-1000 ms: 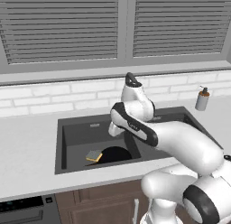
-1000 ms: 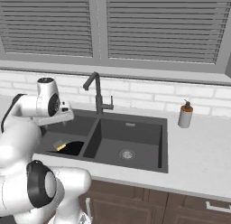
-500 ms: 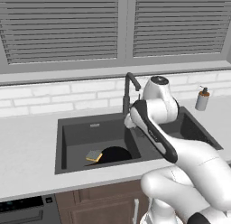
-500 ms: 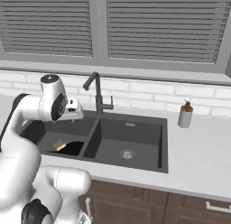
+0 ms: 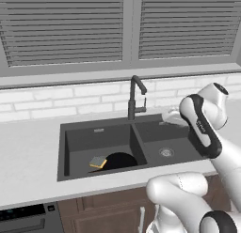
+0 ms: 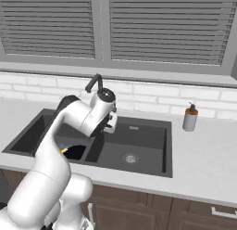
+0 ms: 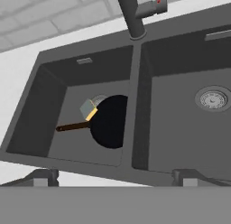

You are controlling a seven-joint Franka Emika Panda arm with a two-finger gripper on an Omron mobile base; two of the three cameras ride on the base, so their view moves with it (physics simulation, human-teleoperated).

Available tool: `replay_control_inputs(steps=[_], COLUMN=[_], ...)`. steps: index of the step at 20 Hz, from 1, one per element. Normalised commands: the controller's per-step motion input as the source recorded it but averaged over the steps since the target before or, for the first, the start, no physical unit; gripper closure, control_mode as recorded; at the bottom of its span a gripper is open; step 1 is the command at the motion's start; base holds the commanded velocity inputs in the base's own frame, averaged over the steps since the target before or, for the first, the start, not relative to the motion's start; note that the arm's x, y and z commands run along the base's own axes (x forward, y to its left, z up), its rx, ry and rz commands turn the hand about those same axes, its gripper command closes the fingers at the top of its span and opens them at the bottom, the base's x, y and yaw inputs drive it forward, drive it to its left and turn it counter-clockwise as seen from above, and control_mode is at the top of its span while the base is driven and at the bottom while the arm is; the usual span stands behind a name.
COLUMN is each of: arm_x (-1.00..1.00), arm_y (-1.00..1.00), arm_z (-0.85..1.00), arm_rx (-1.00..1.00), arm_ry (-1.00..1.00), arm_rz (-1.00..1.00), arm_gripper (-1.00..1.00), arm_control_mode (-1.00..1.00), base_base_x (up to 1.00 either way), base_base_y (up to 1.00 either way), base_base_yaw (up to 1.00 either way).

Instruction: Pick the pan and sponge and place them into the sink. Then turn on the water.

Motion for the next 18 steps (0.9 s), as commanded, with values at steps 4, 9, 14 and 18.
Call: replay_control_inputs(steps=[4,9,14,18], arm_x=[0.42,0.06,0.4,0.79], arm_y=[-0.65,0.0,0.0,0.02], arm_z=[0.0,0.0,-0.07,-0.36], arm_rx=[0.25,0.0,0.08,0.21], arm_ry=[0.0,0.0,0.0,-0.02], arm_rz=[-0.04,0.0,0.0,0.0], arm_gripper=[-1.0,-1.0,-1.0,-1.0], arm_control_mode=[-1.0,-1.0,-1.0,-1.0], base_base_x=[0.0,0.0,0.0,0.0], base_base_y=[0.0,0.0,0.0,0.0], base_base_yaw=[0.0,0.0,0.0,0.0])
